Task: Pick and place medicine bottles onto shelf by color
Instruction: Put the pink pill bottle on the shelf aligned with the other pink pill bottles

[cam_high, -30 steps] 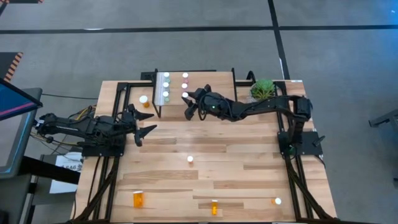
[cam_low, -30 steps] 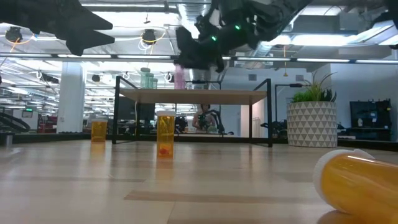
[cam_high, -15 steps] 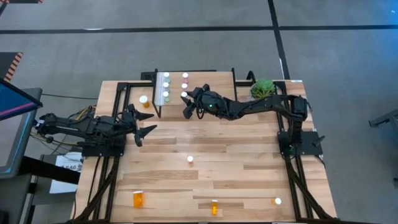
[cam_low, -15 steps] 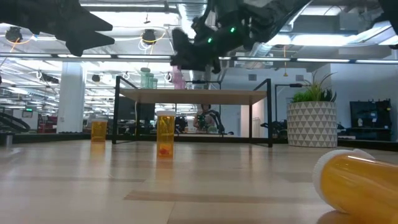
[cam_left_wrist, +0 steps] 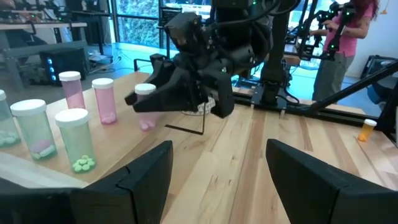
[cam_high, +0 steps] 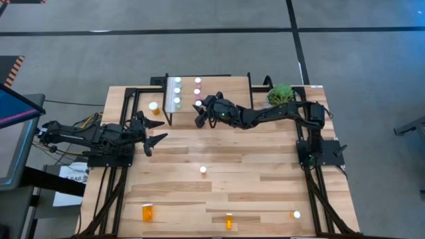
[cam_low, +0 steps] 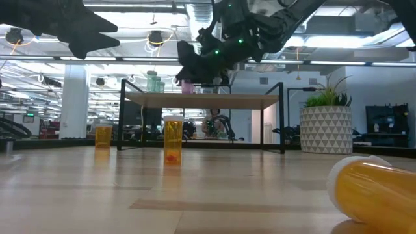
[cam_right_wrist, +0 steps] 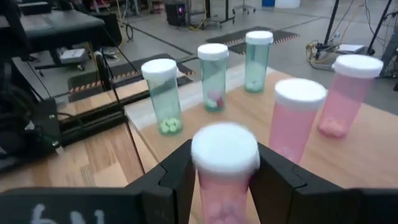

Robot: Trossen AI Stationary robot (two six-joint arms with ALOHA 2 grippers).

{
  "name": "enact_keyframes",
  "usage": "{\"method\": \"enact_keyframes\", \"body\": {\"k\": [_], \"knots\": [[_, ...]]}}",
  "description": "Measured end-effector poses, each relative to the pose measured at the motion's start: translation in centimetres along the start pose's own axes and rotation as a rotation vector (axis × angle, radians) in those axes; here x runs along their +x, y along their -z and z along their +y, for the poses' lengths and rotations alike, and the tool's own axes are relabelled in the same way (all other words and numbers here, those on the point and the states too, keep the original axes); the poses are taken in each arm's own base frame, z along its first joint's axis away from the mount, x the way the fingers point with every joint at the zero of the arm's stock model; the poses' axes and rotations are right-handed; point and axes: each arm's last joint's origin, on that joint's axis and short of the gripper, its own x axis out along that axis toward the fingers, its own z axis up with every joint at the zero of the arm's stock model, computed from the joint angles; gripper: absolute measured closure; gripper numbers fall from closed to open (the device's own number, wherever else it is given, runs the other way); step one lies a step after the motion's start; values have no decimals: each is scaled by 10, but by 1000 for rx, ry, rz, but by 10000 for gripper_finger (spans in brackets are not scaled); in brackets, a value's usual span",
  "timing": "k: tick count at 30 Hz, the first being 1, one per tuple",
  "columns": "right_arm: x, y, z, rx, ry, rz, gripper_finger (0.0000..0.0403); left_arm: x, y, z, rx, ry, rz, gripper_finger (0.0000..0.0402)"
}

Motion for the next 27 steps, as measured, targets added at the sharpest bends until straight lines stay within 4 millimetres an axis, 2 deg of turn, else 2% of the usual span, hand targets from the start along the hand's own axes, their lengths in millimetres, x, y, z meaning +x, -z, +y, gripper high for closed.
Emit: {"method": "enact_keyframes", "body": {"k": [13,22,27], "knots": [[2,-5,-5,15,6,-38,246,0,0,0,0,-1,0,156],[2,-8,-6,25,5,-66,268,0,0,0,0,-1,-1,156],[3,-12,-6,31,2,-82,264,0,0,0,0,-2,-1,156]]}}
